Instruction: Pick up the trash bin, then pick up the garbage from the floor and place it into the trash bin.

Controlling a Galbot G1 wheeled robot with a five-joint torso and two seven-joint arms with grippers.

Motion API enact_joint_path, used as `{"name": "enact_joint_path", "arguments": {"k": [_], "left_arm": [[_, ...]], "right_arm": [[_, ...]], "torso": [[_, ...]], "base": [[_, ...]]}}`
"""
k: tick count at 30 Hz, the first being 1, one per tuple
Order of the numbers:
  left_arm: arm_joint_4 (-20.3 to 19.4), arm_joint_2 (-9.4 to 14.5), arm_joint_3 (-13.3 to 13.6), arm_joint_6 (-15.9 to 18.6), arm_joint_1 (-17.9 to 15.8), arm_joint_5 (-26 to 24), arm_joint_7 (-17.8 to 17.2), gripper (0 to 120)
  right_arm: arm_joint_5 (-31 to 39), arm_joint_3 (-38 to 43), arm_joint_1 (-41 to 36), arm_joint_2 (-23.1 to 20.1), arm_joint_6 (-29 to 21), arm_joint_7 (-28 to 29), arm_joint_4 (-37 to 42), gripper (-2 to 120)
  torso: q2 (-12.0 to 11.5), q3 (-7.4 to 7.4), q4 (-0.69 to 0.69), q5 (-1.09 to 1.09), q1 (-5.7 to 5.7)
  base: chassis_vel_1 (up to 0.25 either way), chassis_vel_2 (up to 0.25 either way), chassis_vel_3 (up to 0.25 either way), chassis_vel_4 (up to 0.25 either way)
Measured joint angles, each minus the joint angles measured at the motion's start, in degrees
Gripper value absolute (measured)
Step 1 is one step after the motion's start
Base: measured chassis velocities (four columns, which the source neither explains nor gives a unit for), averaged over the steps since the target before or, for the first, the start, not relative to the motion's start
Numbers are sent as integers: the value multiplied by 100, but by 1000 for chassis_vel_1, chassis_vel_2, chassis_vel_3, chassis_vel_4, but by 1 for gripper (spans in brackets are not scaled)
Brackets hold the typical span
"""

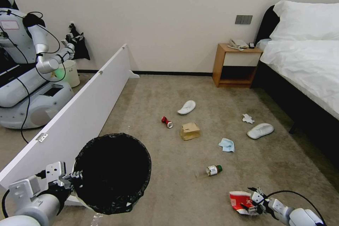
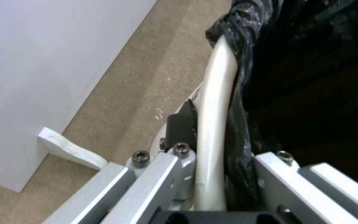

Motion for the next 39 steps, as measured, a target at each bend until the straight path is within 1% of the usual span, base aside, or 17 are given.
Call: {"name": "enact_joint_path", "arguments": {"k": [2, 3, 5, 6, 8, 9, 10, 11, 14, 15, 17, 18, 21, 30, 36, 38, 39], "left_arm": [[-22, 1, -13, 0, 8, 0, 0, 2], [-22, 1, -13, 0, 8, 0, 0, 2], [-47, 1, -18, 0, 30, 0, -2, 2], [-47, 1, -18, 0, 30, 0, -2, 2], [-63, 1, -26, 0, 46, -1, -2, 2], [-63, 1, -26, 0, 46, -1, -2, 2], [-71, 3, -43, 0, 53, -6, -2, 2], [-71, 3, -43, 0, 53, -6, -2, 2], [-87, 21, -59, 0, 55, -23, -2, 2], [-87, 21, -59, 0, 55, -23, -2, 2], [-90, 26, -60, 0, 52, -32, -2, 2], [-90, 26, -60, 0, 52, -32, -2, 2], [-90, 29, -60, 0, 42, -36, 4, 2], [-95, 41, -51, 0, 16, -56, 12, 2], [-143, 37, 2, 0, 26, -59, 30, 2], [-159, 80, 64, 0, -13, -100, 45, 2], [-159, 80, 64, 0, -13, -100, 45, 2]], "right_arm": [[19, -16, -23, 0, 7, 6, 12, 70], [19, -16, -23, 0, 7, 6, 12, 70], [129, -22, -67, -2, 7, 8, 57, 58], [129, -22, -67, -2, 7, 8, 57, 58], [223, -23, -120, -20, 7, 7, 114, 50], [223, -23, -120, -20, 7, 7, 114, 50], [277, -28, -166, -34, 7, 5, 165, 42], [277, -28, -166, -34, 7, 5, 165, 42], [319, -18, -240, -50, 10, 5, 257, 27], [319, -18, -240, -50, 10, 5, 257, 27], [366, 4, -307, -76, 11, 5, 341, 17], [366, 4, -307, -76, 11, 5, 341, 17], [419, 48, -445, -130, 13, 6, 508, 1], [468, 204, -768, -244, 12, 39, 876, 0], [708, 617, -1300, -413, -2, 120, 1536, 0], [982, 990, -1678, -483, -8, 253, 2056, 0], [982, 990, -1678, -483, -8, 253, 2056, 0]], "torso": [[0, 0, 1, 0, 0], [0, 0, 1, 0, 0], [0, 0, 1, 2, 0], [0, 0, 1, 2, 0], [0, 0, 2, 1, 0], [0, 0, 2, 1, 0], [0, 0, 2, 1, 0], [0, 0, 2, 1, 0], [0, 0, 2, 1, 0], [0, 0, 2, 1, 0], [0, 0, 2, 2, 0], [0, 0, 2, 2, 0], [0, 0, 2, 2, 0], [0, 0, 2, 3, 0], [0, 0, 1, 3, 0], [0, 0, 1, 2, 0], [0, 0, 1, 2, 0]], "base": [[0, 0, 0, 0], [0, 0, 0, 0], [0, 0, 0, 0], [0, 0, 0, 0], [0, 0, 0, 0], [0, 0, 0, 0], [0, 0, 0, 0], [0, 0, 0, 0], [0, 0, 0, 0], [0, 0, 0, 0], [0, 0, 0, 0], [0, 0, 0, 0], [0, 0, 0, 0], [0, 0, 0, 0], [0, 0, 0, 0], [0, 0, 0, 0], [0, 0, 0, 0]]}}
